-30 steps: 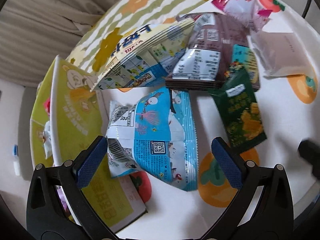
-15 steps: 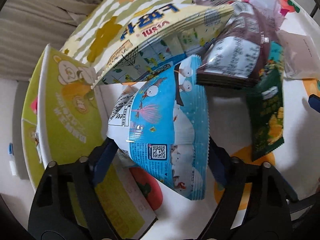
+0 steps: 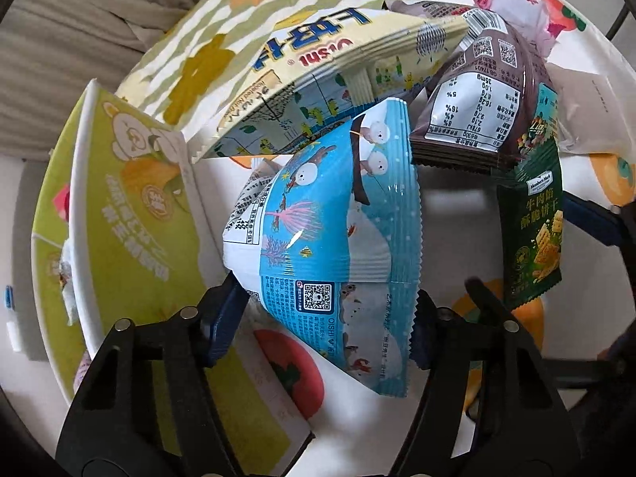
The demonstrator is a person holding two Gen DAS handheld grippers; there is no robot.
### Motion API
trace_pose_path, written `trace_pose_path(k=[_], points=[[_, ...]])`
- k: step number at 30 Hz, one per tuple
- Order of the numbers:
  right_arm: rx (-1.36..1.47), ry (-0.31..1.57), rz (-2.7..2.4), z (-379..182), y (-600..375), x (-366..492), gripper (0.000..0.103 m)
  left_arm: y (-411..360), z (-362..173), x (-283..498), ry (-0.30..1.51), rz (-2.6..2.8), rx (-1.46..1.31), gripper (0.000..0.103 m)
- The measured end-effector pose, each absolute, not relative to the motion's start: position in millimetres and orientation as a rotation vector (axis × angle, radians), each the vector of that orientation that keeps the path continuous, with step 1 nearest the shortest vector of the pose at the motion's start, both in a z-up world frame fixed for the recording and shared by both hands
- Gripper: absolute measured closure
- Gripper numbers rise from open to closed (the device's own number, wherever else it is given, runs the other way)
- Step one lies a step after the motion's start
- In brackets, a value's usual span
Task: Organize snacks
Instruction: 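Grasp the blue-white bag with the left tool while the right tool grasps the green cracker pack, then carry both bags over the box and open both tools to drop them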
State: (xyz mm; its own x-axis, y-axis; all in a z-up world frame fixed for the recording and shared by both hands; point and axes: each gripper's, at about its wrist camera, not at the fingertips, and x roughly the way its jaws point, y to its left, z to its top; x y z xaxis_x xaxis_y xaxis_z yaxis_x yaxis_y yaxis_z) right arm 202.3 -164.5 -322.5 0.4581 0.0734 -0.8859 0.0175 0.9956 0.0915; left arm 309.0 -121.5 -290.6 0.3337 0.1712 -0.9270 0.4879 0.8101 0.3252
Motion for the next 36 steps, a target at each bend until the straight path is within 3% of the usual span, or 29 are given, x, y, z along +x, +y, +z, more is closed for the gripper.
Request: trace_pose_path(k=[6, 7, 8, 23, 36], points=[[0.053, 1.1, 0.006, -321, -162, 208, 0.051, -121, -287, 309, 1.238, -0.237, 0.597, 0.042], [0.044, 1.099, 0.002, -321, -162, 207, 0.059, -121, -287, 308, 1.237, -0.237, 0.598, 0.042], [0.042, 1.098, 0.003, -320, -162, 206, 0.06, -122, -287, 307, 1.237, -0.237, 0.595, 0.043], [0.048, 1.041, 0.031, -291, -186, 174, 0.061, -127, -257, 258, 1.191, -0.232, 0.488, 0.048], [-0.028, 0.917, 0.141, -204, -204, 145, 0.061, -109, -155, 204, 1.02, -0.157, 0.284, 0.048]])
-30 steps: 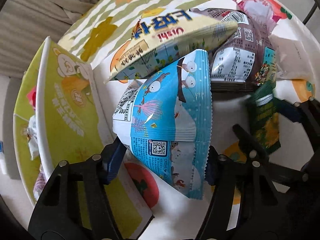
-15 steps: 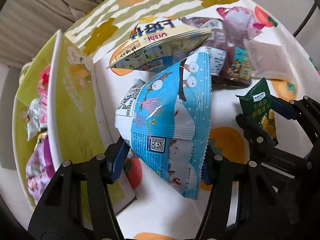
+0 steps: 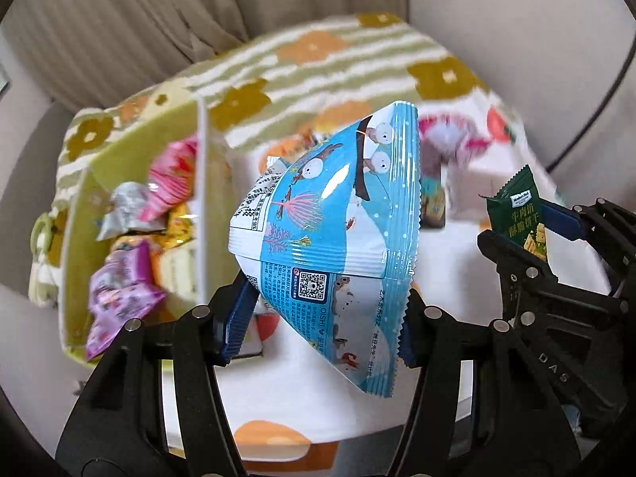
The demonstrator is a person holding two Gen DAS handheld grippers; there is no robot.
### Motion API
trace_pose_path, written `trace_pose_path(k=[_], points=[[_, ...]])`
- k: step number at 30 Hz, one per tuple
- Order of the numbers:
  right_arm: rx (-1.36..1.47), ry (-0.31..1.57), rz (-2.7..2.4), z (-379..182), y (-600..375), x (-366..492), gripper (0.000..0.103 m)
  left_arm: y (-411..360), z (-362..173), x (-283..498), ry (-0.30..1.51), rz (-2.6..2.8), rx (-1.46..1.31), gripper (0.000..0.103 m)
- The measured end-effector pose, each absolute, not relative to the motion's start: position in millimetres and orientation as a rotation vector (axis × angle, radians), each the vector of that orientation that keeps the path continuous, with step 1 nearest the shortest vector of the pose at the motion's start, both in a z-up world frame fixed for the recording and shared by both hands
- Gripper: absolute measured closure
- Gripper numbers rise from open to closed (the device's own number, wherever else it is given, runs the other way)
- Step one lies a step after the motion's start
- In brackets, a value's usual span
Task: Organize snacks
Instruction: 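Carry both bags over the box and open both tools to drop them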
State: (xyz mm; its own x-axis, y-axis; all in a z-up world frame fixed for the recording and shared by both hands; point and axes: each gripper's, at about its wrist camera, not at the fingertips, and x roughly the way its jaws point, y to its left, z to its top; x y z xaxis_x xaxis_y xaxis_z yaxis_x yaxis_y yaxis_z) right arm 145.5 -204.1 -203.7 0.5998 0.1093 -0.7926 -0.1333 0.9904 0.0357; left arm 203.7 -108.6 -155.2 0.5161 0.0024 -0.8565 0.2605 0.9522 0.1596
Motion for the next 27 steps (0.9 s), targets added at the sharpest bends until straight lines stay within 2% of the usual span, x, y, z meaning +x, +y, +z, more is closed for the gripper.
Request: trace_pose_path(k=[4, 13, 20, 25, 27], points=[[-0.053, 0.857, 0.221, -163, -196, 147, 0.061, -86, -122, 198, 0.961, -0.098, 0.223, 0.048], [-0.02, 0.79, 0.409, -115, -139, 173, 0.061, 5, -77, 215, 0.888, 0.044, 0.16, 0.048], [0.002, 0.785, 0.476, -107, -68, 214, 0.061, 82, -76, 253, 0.909, 0.082, 0.146, 0.048], [0.013, 0.817, 0.475, -119, -27, 245, 0.061, 120, -98, 289, 0.959, 0.047, 0.155, 0.048], [0.015, 0.831, 0.464, -122, -16, 250, 0.061, 124, -105, 297, 0.955, 0.025, 0.166, 0.045]])
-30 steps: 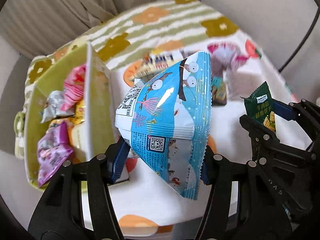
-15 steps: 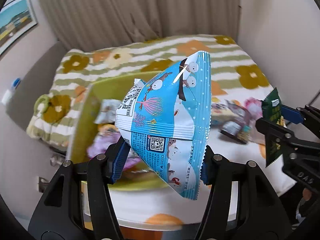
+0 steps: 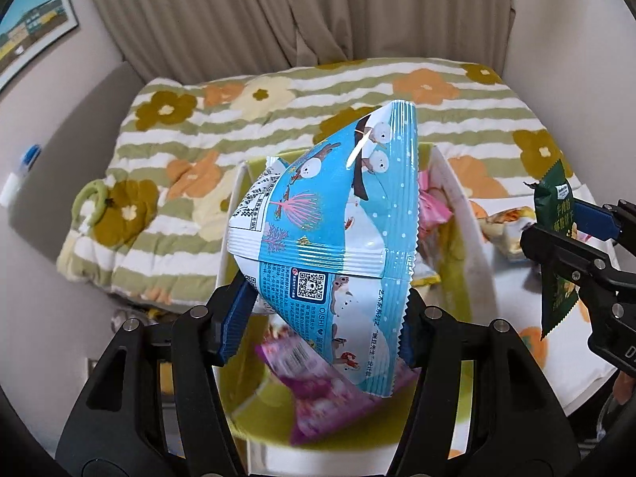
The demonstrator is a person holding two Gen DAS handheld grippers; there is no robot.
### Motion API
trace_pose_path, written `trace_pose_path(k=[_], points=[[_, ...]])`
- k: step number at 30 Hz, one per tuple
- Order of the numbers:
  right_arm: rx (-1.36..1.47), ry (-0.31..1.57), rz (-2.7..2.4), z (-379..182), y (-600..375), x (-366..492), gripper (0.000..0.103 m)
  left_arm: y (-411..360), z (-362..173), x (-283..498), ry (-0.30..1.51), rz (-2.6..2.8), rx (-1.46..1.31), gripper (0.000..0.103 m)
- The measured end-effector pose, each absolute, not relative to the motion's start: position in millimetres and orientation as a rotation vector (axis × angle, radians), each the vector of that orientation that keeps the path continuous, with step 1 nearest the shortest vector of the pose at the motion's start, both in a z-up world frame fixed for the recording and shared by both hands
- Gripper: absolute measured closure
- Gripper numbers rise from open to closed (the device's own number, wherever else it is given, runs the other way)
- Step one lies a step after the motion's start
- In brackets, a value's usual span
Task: Organize snacks
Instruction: 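Carry both bags over the box and open both tools to drop them, then move both tools back to the remaining snack pile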
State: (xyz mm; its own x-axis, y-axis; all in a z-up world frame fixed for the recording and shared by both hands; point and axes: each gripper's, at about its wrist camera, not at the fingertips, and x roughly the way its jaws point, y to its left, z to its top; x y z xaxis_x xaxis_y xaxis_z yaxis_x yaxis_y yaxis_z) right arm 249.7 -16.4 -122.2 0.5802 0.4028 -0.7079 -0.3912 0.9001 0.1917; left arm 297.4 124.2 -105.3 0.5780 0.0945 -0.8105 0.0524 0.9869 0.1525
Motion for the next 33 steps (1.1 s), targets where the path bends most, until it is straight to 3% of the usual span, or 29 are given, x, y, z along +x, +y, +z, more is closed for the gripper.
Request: trace_pose_path(k=[1, 2, 3, 24, 25, 26, 28, 31, 33], points=[[0.019, 0.841, 0.453, -126, -10, 255, 0.061, 128, -109, 302, 0.954, 0.003, 0.172, 0.034], [0.023, 0.847, 0.445, -127, -9, 258, 0.061, 132, -113, 307, 0.963, -0.025, 0.166, 0.011], [0.031, 0.857, 0.431, -130, -6, 262, 0.061, 132, -116, 310, 0.968, -0.04, 0.155, 0.001], [0.098, 1.022, 0.434, -175, 18, 292, 0.06, 179, -143, 297, 1.001, -0.04, 0.001, 0.001], [0.097, 1.032, 0.437, -178, 20, 294, 0.053, 179, -144, 296, 1.003, -0.032, 0.002, 0.001], [0.098, 1.035, 0.437, -180, 21, 295, 0.037, 180, -145, 295, 1.005, -0.026, 0.004, 0.0], [0.107, 1.025, 0.429, -182, 19, 294, 0.016, 183, -146, 289, 1.005, -0.015, -0.011, 0.0], [0.103, 1.021, 0.45, -185, 16, 289, 0.003, 189, -148, 279, 1.004, 0.005, -0.034, 0.0], [0.103, 1.024, 0.453, -187, 15, 285, 0.003, 192, -149, 272, 1.008, 0.01, -0.046, 0.001]])
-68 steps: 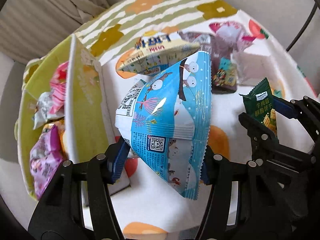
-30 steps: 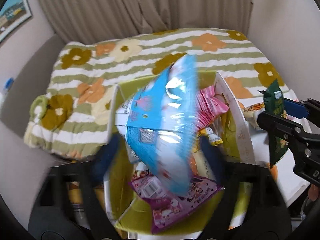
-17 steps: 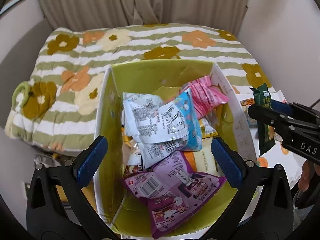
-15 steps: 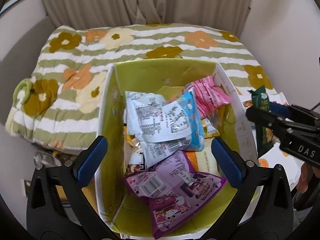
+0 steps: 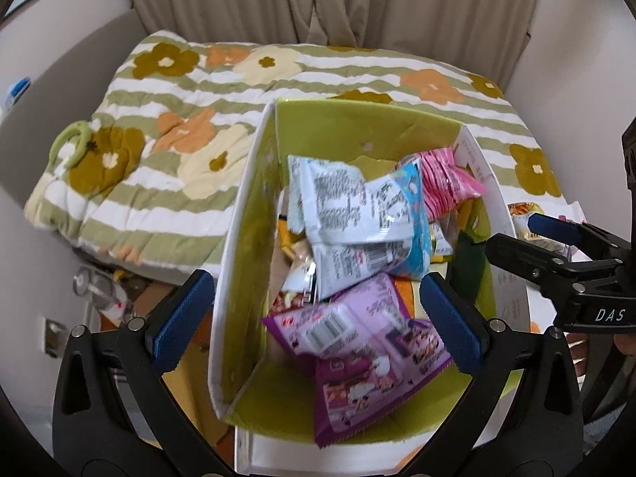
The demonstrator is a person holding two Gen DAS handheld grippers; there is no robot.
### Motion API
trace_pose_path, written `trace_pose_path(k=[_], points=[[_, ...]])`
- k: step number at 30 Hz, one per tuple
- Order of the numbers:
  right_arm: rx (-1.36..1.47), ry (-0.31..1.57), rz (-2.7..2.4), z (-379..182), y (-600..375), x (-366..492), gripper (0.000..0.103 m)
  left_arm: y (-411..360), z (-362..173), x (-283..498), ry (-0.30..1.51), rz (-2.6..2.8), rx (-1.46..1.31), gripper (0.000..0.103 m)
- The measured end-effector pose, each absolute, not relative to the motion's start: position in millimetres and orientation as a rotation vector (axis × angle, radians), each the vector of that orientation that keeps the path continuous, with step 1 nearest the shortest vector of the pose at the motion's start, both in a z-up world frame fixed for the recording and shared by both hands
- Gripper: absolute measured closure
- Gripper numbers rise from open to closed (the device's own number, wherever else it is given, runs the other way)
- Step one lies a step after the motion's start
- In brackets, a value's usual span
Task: Organize snacks
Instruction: 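Move both tools back to the remaining snack pile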
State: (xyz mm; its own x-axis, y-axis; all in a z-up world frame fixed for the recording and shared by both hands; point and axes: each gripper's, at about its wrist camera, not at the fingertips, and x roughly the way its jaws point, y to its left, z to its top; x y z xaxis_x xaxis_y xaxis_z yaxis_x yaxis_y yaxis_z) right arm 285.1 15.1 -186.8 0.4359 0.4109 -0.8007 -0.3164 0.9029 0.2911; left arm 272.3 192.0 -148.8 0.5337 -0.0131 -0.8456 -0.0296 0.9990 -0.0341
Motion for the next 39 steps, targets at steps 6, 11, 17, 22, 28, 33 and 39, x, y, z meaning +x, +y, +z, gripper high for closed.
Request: trace_pose_path(k=[6, 11, 17, 22, 28, 33, 39], points=[[0.088, 0.995, 0.453, -177, 17, 270, 0.002, 197, -137, 257, 0.974, 0.011, -0.05, 0.001], [0.08, 0.94, 0.439, -158, 18, 258, 0.002, 197, -119, 245, 0.922, -0.01, -0.032, 0.0], [0.082, 0.859, 0.374, -131, 12, 233, 0.002, 190, -96, 233, 0.858, -0.04, -0.004, 0.0], [0.1, 0.787, 0.288, -108, -6, 206, 0.002, 173, -76, 225, 0.8, -0.119, 0.014, 0.0], [0.11, 0.712, 0.167, -86, -44, 173, 0.002, 133, -62, 224, 0.761, -0.22, 0.027, 0.0], [0.087, 0.663, 0.057, -75, -83, 151, 0.002, 87, -58, 220, 0.752, -0.278, 0.034, 0.0], [0.117, 0.669, -0.004, -79, -141, 138, 0.002, 32, -60, 220, 0.763, -0.297, 0.03, 0.0]])
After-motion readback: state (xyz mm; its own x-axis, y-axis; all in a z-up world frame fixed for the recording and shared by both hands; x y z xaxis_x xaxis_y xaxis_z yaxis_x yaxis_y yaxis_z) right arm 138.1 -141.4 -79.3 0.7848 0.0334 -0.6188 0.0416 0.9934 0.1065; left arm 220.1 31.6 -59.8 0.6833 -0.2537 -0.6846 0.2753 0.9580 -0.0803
